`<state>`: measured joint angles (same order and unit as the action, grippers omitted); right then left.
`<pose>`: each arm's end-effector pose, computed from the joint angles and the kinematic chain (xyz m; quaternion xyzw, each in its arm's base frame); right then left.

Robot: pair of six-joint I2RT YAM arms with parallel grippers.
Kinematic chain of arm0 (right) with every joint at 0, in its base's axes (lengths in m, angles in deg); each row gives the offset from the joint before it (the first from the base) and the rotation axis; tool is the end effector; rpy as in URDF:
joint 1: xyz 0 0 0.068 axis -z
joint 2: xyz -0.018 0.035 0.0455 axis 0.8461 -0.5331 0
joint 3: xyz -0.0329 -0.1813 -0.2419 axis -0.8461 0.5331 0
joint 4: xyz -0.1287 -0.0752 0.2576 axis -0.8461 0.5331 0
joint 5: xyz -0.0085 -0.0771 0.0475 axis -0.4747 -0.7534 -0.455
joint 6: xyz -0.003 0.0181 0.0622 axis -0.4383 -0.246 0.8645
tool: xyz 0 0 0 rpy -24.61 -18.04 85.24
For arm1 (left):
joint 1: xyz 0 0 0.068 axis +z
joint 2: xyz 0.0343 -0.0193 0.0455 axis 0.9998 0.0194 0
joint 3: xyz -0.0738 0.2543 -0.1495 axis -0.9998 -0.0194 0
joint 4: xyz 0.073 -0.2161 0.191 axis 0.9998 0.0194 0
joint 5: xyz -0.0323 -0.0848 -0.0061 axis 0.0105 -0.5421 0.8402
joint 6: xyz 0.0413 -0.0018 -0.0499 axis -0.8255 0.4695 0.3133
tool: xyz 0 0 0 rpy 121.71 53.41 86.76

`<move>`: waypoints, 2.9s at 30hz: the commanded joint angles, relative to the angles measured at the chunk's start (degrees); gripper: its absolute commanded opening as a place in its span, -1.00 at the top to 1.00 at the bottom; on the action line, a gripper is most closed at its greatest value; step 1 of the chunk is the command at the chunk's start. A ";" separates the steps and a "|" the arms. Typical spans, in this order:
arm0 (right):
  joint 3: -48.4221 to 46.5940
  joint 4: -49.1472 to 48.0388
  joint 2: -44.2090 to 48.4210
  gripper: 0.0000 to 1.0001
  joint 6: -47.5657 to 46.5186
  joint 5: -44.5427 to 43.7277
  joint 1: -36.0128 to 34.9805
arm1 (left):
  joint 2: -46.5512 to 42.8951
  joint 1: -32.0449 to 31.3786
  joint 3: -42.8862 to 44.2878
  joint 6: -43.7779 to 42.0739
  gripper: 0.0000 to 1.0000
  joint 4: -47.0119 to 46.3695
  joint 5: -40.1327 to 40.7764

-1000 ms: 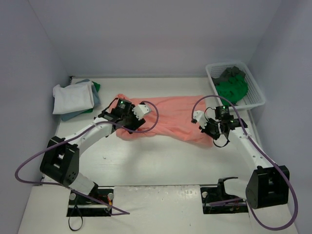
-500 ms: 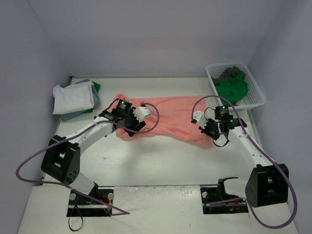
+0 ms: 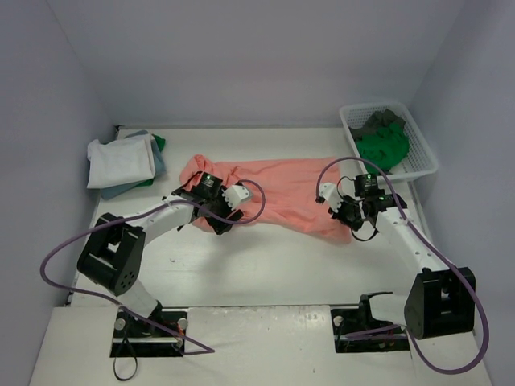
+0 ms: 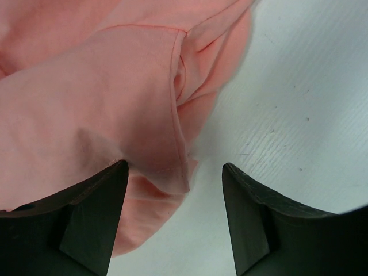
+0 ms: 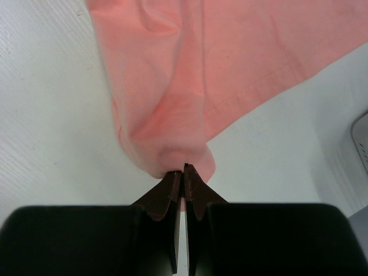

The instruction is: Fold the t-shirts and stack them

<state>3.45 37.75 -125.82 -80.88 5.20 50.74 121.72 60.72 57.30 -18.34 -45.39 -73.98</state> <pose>0.2813 0.0514 0.2397 -0.5197 0.7692 0.0081 0.3717 0.3170 -0.1888 0.2001 0.4506 0.8175 -0.1730 0.3143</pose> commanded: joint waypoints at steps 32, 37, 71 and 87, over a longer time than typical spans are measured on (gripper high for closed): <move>-0.98 -0.84 3.56 1.00 0.08 1.94 0.11 | -13.26 -1.19 20.57 -8.80 1.00 37.16 -7.60; -1.25 -0.84 4.27 1.00 -0.27 2.20 -0.07 | -15.01 -5.57 23.68 -8.81 1.00 48.44 -7.29; -2.74 -0.66 3.75 1.00 -2.38 1.41 -0.33 | -11.59 -21.41 5.57 -2.75 -0.04 34.04 5.28; -4.15 -0.66 1.28 1.00 -3.17 0.79 -0.25 | -2.28 -21.49 1.34 -3.10 -0.27 23.57 -3.32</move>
<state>1.90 37.42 -124.18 -83.27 6.43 50.61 118.90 39.39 56.36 -21.05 -20.74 -73.52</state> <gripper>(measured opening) 0.006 0.619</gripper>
